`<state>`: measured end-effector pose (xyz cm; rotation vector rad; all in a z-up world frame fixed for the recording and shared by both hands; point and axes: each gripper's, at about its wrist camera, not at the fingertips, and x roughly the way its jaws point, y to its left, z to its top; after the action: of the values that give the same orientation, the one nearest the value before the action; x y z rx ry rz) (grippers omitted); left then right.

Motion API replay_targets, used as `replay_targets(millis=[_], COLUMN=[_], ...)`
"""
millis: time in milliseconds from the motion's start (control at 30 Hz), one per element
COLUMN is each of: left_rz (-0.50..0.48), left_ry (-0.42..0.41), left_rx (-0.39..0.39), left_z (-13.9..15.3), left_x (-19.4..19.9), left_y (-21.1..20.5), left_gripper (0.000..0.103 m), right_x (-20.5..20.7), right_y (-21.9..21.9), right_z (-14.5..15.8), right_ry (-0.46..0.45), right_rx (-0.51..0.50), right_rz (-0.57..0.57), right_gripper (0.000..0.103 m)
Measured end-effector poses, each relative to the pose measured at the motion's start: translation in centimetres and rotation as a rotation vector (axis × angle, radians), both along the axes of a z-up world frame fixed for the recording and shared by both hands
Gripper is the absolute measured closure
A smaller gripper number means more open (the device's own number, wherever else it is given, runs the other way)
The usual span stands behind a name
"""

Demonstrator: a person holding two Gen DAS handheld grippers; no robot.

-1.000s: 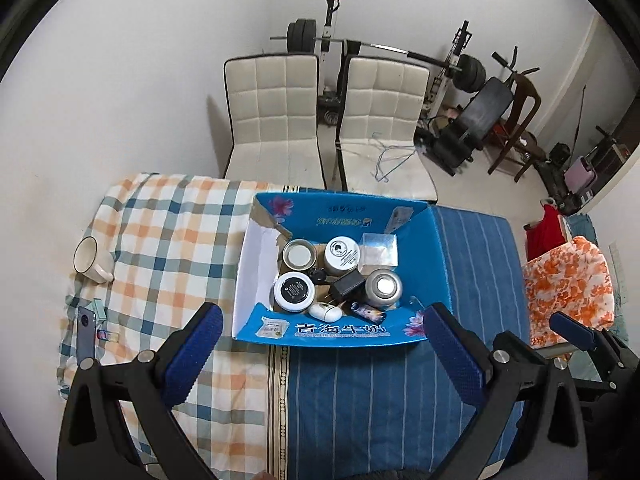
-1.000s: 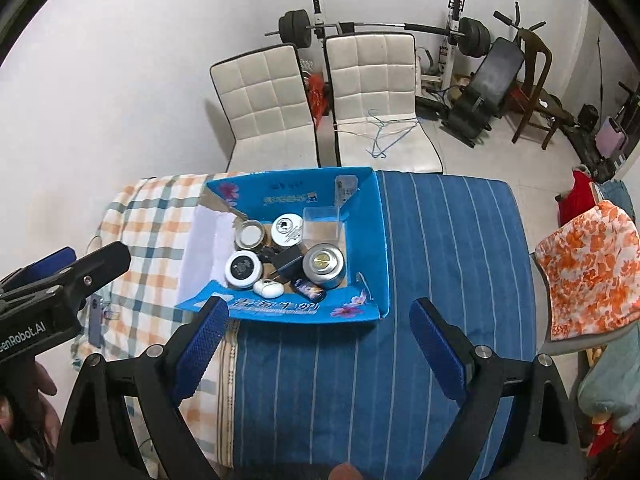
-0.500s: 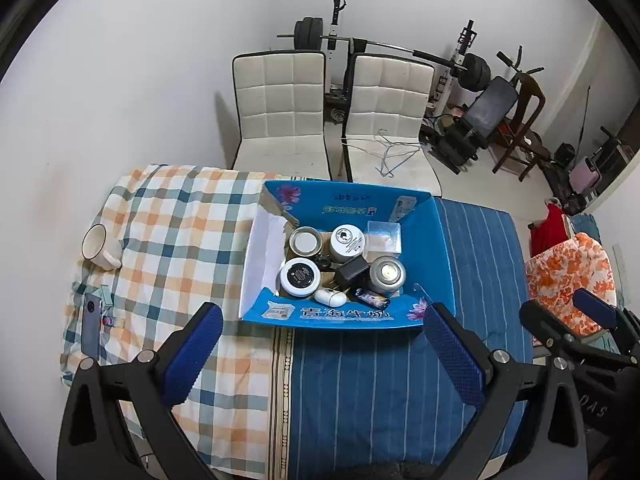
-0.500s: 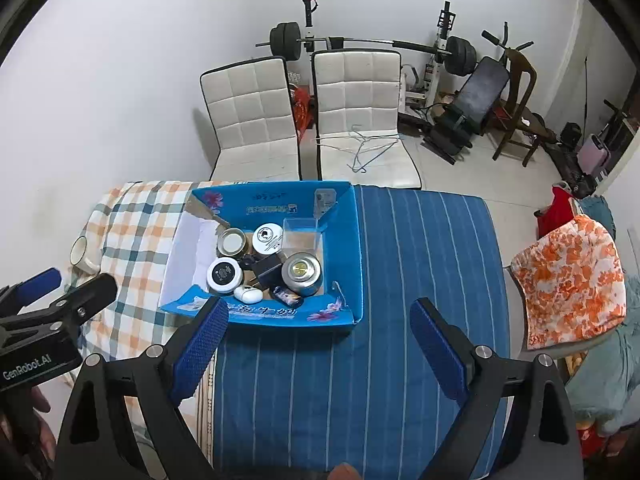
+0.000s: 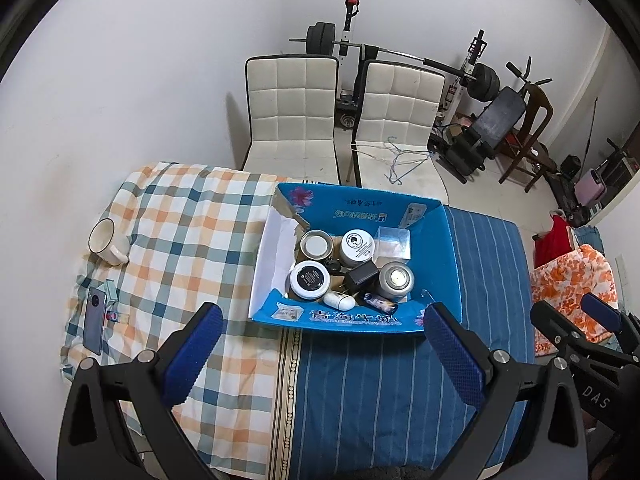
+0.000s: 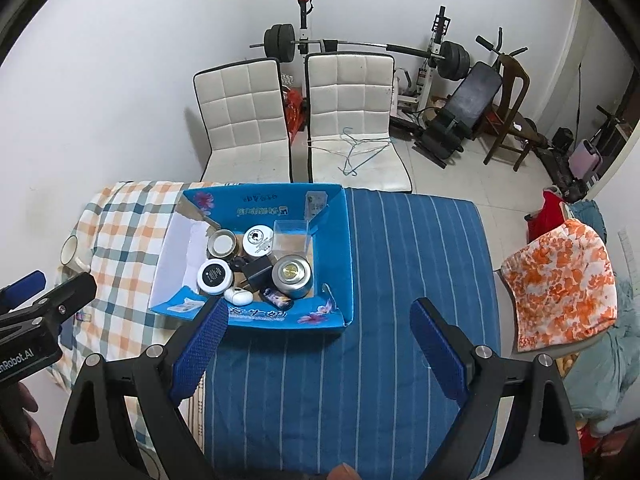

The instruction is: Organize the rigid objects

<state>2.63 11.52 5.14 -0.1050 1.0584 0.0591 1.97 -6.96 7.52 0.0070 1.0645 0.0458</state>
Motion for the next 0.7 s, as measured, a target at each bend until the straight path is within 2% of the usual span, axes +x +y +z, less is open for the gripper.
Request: replay_targets(millis=[700], left_rz=[0.011], left_ry=[0.017], left_rx=[0.019], left_z=[-1.00], left_x=[-0.26], left_y=[0.31], left_gripper=[0.000], right_x=[-0.02], right_y=[0.13], right_z=[-0.34], right_ry=[0.005], right_rx=[-0.013], right_rz=[0.008], right_gripper=[0.009])
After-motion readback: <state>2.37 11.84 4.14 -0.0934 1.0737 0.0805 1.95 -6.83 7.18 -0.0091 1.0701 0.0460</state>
